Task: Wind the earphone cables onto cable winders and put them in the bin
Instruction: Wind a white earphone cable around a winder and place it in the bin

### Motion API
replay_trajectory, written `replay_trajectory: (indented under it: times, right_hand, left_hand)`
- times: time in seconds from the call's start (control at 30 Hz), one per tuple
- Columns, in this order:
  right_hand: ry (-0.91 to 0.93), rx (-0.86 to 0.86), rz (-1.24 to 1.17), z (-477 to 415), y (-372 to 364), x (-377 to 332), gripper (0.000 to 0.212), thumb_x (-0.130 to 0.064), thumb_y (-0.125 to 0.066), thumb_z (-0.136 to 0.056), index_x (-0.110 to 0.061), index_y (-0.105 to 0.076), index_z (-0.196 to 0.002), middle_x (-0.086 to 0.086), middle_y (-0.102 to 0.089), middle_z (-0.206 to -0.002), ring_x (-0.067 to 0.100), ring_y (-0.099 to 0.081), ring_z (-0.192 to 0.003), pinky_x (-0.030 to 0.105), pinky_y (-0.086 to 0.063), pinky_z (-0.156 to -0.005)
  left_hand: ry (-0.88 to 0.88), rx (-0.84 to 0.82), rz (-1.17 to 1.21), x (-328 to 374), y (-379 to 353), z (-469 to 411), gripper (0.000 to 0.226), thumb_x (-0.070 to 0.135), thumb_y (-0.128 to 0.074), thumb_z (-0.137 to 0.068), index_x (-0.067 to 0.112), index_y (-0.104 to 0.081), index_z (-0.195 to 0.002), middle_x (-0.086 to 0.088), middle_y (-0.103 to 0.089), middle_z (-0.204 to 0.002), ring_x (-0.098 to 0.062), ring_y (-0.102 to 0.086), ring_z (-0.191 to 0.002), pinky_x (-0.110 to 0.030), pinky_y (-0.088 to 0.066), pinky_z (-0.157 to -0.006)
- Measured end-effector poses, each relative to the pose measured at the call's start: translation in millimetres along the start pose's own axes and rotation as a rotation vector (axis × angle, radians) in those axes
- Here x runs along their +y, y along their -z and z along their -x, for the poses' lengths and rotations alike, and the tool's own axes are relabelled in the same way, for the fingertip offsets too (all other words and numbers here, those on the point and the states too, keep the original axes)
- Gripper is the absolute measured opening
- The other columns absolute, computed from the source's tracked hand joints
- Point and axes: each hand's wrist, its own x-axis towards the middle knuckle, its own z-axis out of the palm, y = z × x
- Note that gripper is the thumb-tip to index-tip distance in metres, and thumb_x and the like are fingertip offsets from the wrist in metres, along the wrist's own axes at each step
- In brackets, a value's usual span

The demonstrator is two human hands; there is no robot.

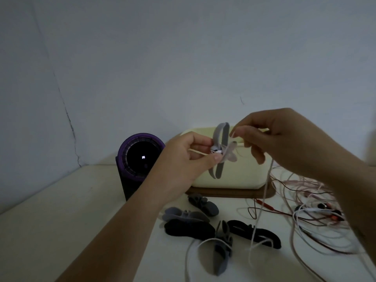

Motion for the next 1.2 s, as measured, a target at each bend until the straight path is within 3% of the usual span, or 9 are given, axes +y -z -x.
replay_trajectory:
  times: [0.17, 0.27, 0.37, 0.43, 0.57, 0.7, 0.8, 0.97, 1.2]
  right_hand:
    - [0.012, 0.086, -0.047, -2.1, -3.2, 4.2, 0.016, -0.029, -0.058, -0.089, -0.033, -0.065, -0.076, -0.029, -0.061, -0.06, -0.004, -0.055, -0.051, 0.007, -0.037, -0.047]
    - [0.009, 0.186, -0.069, -3.2, -2.4, 8.0, 0.011, -0.036, -0.061, -0.084, -0.035, -0.068, -0.075, -0.025, -0.066, -0.079, 0.01, -0.061, -0.068, 0.013, -0.041, -0.056]
    - [-0.003, 0.221, -0.152, -4.3, -1.6, 12.8, 0.01, -0.036, -0.063, -0.083, -0.032, -0.07, -0.077, -0.021, -0.067, -0.077, 0.013, -0.056, -0.06, 0.011, -0.04, -0.055]
    - [-0.035, 0.194, -0.297, -5.0, -2.3, 16.7, 0.011, -0.038, -0.064, -0.082, -0.031, -0.071, -0.077, -0.015, -0.065, -0.065, 0.007, -0.048, -0.052, 0.013, -0.04, -0.054]
    - [-0.078, -0.022, -0.505, -3.3, -17.7, 21.8, 0.019, -0.043, -0.064, -0.079, -0.027, -0.074, -0.076, 0.02, -0.064, -0.077, 0.037, -0.05, -0.063, 0.043, -0.046, -0.064]
    - [-0.076, -0.15, -0.42, -0.6, -39.4, 18.7, 0.033, -0.036, -0.048, -0.095, -0.024, -0.069, -0.073, -0.005, -0.045, -0.056, 0.013, -0.036, -0.052, 0.025, -0.031, -0.052]
    - [0.007, -0.178, -0.131, 1.2, -43.4, 9.8, 0.024, -0.03, -0.046, -0.097, -0.035, -0.067, -0.087, -0.004, -0.05, -0.057, 0.008, -0.042, -0.049, 0.013, -0.036, -0.053]
    - [0.045, -0.241, 0.056, 5.7, -36.0, 0.2, 0.025, -0.027, -0.046, -0.098, -0.024, -0.07, -0.102, -0.026, -0.05, -0.047, -0.004, -0.049, -0.049, 0.009, -0.037, -0.055]
    - [0.13, -0.164, 0.161, 3.7, -14.6, -8.9, 0.021, -0.037, -0.051, -0.088, -0.038, -0.06, -0.069, -0.03, -0.057, -0.066, -0.002, -0.051, -0.056, 0.008, -0.038, -0.057]
  left_hand:
    - [-0.056, -0.023, -0.106, 3.9, 3.7, 2.5, 0.017, 0.022, -0.075, -0.079, 0.03, -0.065, -0.089, 0.011, -0.069, -0.086, -0.007, -0.067, -0.078, -0.024, -0.057, -0.077]
    - [-0.064, -0.053, -0.126, 5.4, 7.9, 3.0, 0.018, 0.026, -0.076, -0.077, 0.033, -0.065, -0.089, 0.011, -0.069, -0.088, -0.008, -0.068, -0.081, -0.031, -0.057, -0.082]
    - [-0.076, -0.107, -0.082, 8.7, 9.9, 3.5, 0.02, 0.03, -0.077, -0.072, 0.032, -0.066, -0.089, 0.01, -0.07, -0.089, -0.008, -0.068, -0.081, -0.031, -0.057, -0.082]
    - [-0.082, -0.182, 0.02, 13.3, 9.1, 4.9, 0.023, 0.028, -0.074, -0.07, 0.027, -0.067, -0.091, 0.01, -0.072, -0.089, -0.006, -0.068, -0.08, -0.023, -0.056, -0.078]
    - [-0.086, -0.287, 0.29, 18.8, 7.2, 5.7, 0.022, 0.023, -0.08, -0.069, 0.024, -0.072, -0.09, 0.005, -0.072, -0.094, -0.012, -0.067, -0.09, -0.029, -0.057, -0.085]
    - [0.048, -0.122, 0.683, 16.2, 7.2, 0.0, 0.03, 0.021, -0.07, -0.072, 0.015, -0.069, -0.102, -0.003, -0.073, -0.095, -0.009, -0.068, -0.081, -0.022, -0.055, -0.072]
    - [0.192, 0.067, 0.778, 7.9, 12.1, -4.5, 0.032, 0.022, -0.065, -0.069, 0.017, -0.068, -0.101, 0.003, -0.074, -0.092, -0.004, -0.065, -0.078, -0.019, -0.048, -0.073]
    - [0.288, 0.154, 0.689, 1.5, 11.3, -5.8, 0.014, 0.02, -0.065, -0.078, 0.021, -0.068, -0.092, 0.01, -0.073, -0.081, 0.002, -0.065, -0.069, -0.019, -0.04, -0.069]
    - [0.111, 0.141, 0.027, -6.1, 3.7, -2.6, 0.016, 0.028, -0.073, -0.081, 0.027, -0.065, -0.095, 0.011, -0.071, -0.09, -0.003, -0.068, -0.083, -0.022, -0.051, -0.078]
